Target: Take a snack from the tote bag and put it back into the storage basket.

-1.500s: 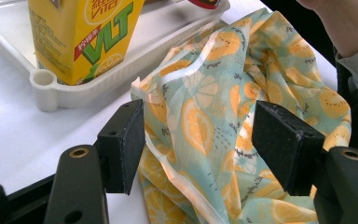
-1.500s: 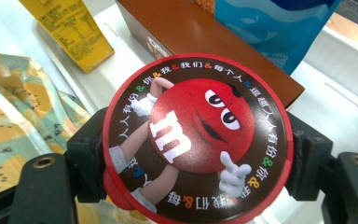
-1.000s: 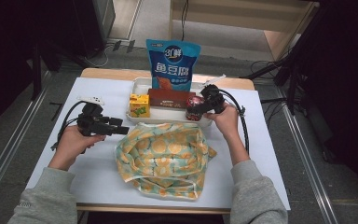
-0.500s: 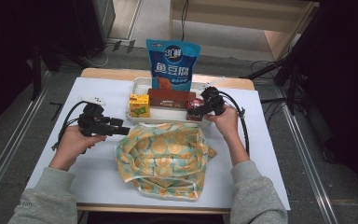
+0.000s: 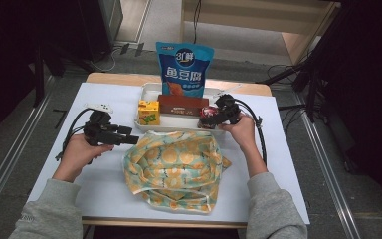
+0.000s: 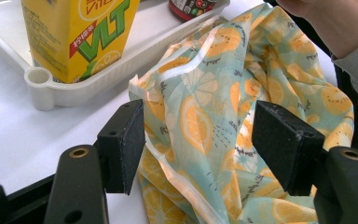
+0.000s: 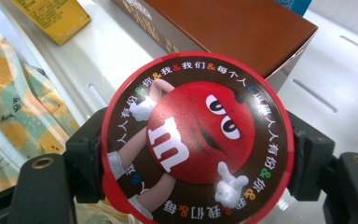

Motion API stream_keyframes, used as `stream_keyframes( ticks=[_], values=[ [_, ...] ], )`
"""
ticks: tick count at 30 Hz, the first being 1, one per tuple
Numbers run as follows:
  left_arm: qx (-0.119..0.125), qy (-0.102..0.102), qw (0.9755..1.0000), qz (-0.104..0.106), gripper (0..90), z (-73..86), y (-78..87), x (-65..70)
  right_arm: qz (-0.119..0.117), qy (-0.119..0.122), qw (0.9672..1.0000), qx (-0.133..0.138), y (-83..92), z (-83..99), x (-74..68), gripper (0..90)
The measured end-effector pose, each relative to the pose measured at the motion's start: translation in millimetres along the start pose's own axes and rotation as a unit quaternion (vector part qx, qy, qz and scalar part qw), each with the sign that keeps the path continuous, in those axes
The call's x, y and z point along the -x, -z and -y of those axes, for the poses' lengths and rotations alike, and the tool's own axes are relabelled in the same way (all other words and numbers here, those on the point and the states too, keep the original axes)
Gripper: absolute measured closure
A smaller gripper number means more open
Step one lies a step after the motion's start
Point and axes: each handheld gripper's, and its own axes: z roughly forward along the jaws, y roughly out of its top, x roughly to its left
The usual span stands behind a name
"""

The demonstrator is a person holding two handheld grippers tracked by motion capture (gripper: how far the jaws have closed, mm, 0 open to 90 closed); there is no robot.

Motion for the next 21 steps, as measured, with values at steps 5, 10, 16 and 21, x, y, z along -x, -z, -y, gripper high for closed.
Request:
stream_keyframes(
  ticks=[5,10,16,21],
  values=[
    [0.000,0.000,1.0000,0.000,35.0,0.1,0.5,-0.3,0.000,0.005,1.0000,0.002,-0.6,0.7,-0.4,25.1],
    [-0.002,-0.001,1.0000,0.000,35.0,0.3,0.5,-0.4,-0.003,0.006,1.0000,-0.005,-1.9,1.3,-1.5,23.3],
    [0.004,-0.007,1.0000,-0.003,35.0,-0.4,1.8,0.8,0.002,0.011,0.9998,-0.014,-6.3,1.0,-5.3,20.9],
    [0.004,-0.007,1.0000,-0.005,35.0,-0.3,2.1,1.1,-0.003,0.007,0.9999,-0.009,-6.6,0.8,-6.3,19.2]
  ],
)
